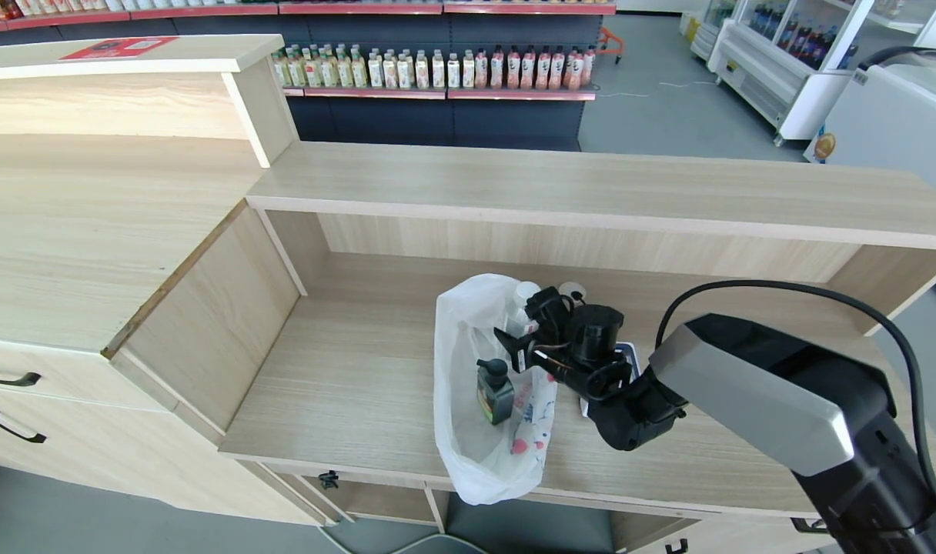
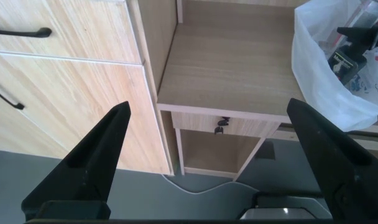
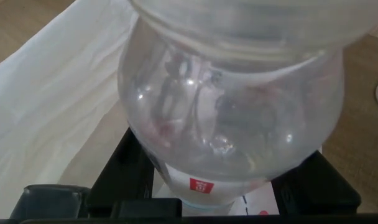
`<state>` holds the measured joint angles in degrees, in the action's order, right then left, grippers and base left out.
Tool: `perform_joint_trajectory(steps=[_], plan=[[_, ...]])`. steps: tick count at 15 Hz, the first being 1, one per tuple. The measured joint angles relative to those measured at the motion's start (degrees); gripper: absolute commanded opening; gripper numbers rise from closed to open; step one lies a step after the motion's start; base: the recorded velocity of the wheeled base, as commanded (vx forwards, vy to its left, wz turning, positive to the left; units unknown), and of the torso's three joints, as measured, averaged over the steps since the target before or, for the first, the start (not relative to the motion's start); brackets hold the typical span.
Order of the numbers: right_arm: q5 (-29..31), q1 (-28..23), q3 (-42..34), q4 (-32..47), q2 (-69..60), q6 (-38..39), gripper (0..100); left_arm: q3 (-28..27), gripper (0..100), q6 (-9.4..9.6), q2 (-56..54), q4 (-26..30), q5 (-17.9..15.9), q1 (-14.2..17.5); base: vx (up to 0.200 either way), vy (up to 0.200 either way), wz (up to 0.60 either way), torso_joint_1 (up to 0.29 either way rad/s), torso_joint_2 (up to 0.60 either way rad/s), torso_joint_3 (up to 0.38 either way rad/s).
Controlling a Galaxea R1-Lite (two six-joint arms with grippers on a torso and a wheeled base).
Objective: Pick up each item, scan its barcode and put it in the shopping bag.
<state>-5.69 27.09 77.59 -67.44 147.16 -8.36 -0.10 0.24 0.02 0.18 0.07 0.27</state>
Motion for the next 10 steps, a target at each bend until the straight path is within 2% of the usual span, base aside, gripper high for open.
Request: perform_joint_trajectory(steps=[1,2,7,10], plan=[[0.0,0.0,0.0,-0.1,0.2,0.0,0,0.0,100,0.02,0.0,0.0,0.0,0.0,0.000,0.000,0.00,0.000,0.00,0.000],[0.0,0.1,-0.1,-0.1,0.2,0.0,100,0.0,100,0.00,0.0,0.0,0.0,0.0,0.000,0.000,0.00,0.000,0.00,0.000],[0.0,0.3,-0.3,-0.2,-0.8,1.5,100,0.0,100,0.09,0.0,0.0,0.0,0.0,0.000,0.000,0.00,0.000,0.00,0.000],[0.0,0.2,-0.9,0.4,-4.3,5.1,100,0.0,100,0.09,0.0,0.0,0.0,-0.1,0.000,0.000,0.00,0.000,0.00,0.000]])
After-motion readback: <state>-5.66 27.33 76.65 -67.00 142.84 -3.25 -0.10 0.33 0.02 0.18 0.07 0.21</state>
